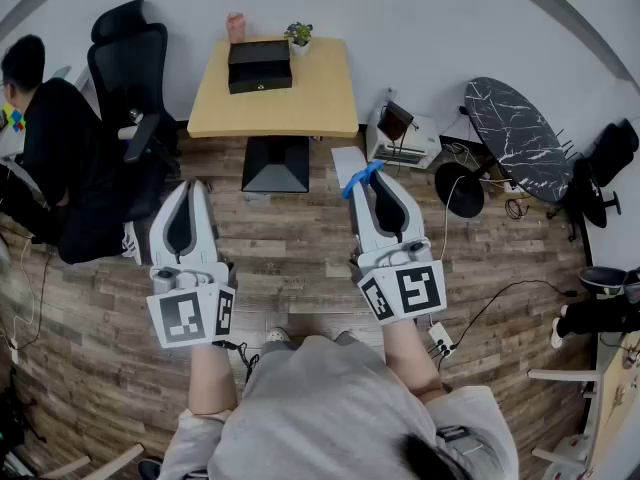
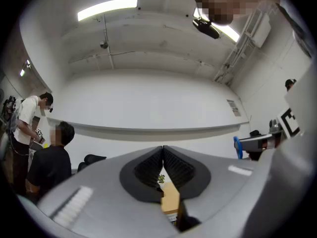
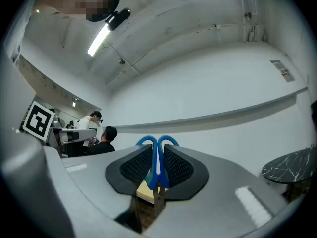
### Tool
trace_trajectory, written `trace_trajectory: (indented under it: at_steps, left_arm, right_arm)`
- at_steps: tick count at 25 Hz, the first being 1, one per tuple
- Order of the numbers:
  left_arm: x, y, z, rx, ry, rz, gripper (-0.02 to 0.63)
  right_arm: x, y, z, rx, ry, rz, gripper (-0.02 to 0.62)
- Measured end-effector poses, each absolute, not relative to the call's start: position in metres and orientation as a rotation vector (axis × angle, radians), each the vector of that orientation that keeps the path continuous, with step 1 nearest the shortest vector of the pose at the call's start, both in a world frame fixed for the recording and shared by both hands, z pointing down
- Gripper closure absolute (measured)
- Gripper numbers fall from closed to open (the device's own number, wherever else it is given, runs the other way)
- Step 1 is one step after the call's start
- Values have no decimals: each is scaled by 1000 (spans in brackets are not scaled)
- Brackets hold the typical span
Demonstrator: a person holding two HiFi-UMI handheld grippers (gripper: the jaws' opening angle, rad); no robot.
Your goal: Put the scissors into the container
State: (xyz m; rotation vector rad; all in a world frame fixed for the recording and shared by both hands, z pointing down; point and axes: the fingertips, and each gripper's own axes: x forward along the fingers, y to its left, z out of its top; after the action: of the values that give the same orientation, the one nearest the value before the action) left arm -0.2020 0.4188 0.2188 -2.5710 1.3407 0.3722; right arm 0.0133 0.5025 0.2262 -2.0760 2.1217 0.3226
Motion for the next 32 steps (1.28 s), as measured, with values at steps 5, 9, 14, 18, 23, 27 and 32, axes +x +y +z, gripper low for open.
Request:
trace_trajectory:
  at_steps: [5, 9, 14, 18, 23, 27, 32]
  left_arm:
    - [-210, 414, 219, -2574, 1333, 370, 547]
    - [-217, 407, 218, -2583, 1322, 378, 548]
    - [-227, 401, 217, -2589, 1295, 381, 547]
    - [-241, 400, 218, -2596, 1257, 394, 548]
    - [-251, 390, 222, -2614, 1267, 402, 548]
    - [-248, 380, 227, -2631, 1280, 406, 548]
    - [-233, 357, 232, -2635, 1288, 386, 548]
  right_arm:
    - [3, 499, 225, -2081, 2114, 334, 517]
    - [-4, 495, 224, -2094, 2098, 340, 517]
    - [-15, 493, 226, -2118, 2069, 350, 517]
    - [-26, 493, 228, -2127, 2031, 335, 517]
    - [-35, 489, 229, -2134, 2019, 338, 517]
    - [-32, 480, 233, -2138, 2033, 327, 517]
    - [-16, 454, 240, -2125, 2036, 297, 517]
